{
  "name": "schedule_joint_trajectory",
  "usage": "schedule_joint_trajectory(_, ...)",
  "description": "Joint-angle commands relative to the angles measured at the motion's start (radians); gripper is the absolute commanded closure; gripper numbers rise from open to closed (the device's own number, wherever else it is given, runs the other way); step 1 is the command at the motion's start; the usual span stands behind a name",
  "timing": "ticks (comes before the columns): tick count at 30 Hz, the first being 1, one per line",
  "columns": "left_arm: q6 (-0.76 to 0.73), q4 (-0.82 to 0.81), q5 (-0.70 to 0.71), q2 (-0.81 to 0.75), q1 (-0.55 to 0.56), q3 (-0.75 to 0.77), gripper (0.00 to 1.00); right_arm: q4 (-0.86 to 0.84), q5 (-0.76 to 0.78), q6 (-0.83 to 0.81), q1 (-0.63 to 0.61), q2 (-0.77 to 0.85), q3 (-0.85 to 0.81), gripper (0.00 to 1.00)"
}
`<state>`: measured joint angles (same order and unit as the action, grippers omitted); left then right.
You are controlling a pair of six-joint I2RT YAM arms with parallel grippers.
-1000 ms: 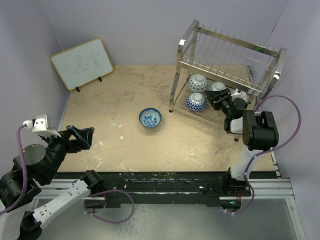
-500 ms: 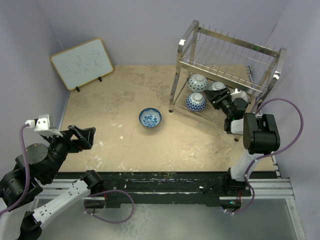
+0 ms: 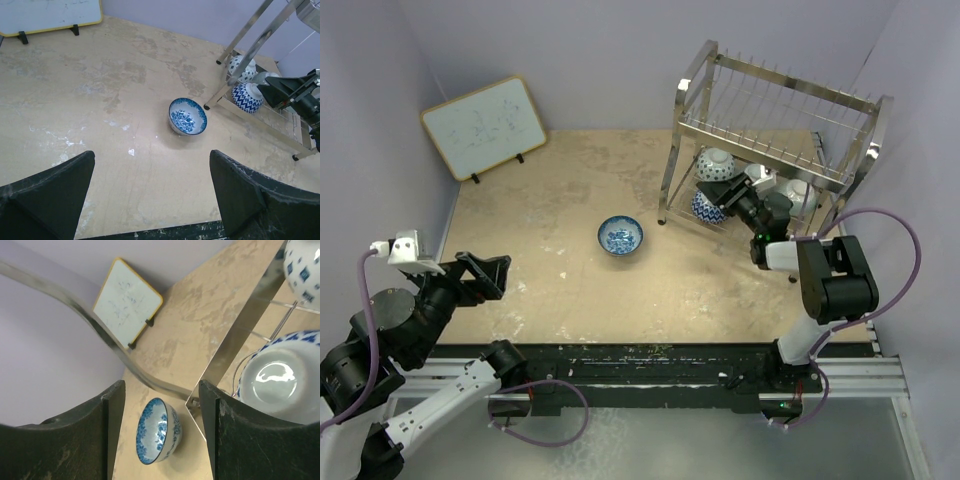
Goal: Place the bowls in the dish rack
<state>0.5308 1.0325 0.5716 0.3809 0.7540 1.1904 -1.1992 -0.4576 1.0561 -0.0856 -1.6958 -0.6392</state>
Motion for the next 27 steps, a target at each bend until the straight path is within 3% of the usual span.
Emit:
schedule_joint_trajectory(1,-0.010,-0.028,-0.005,-0.019,0.004,-0.002,0.01,0.027,0.057,-0.055,-0.049,0.010,-0.031,0.37)
schedule_joint_trajectory(10,-0.009,-0.008,0.004,-0.024,0.004,0.015,0.01,0.152,0.173,-0.129,-0.104,-0.008,-0.119,0.37)
schedule_joint_trajectory(24,-0.007,0.012,0.010,-0.038,0.003,0.021,0.01,0.524,0.568,-0.250,-0.202,0.052,-0.179,0.35)
schedule_joint_trajectory(27,-0.003,0.015,0.011,-0.043,0.004,0.019,0.01,0.542,0.627,-0.251,-0.207,0.076,-0.160,0.35)
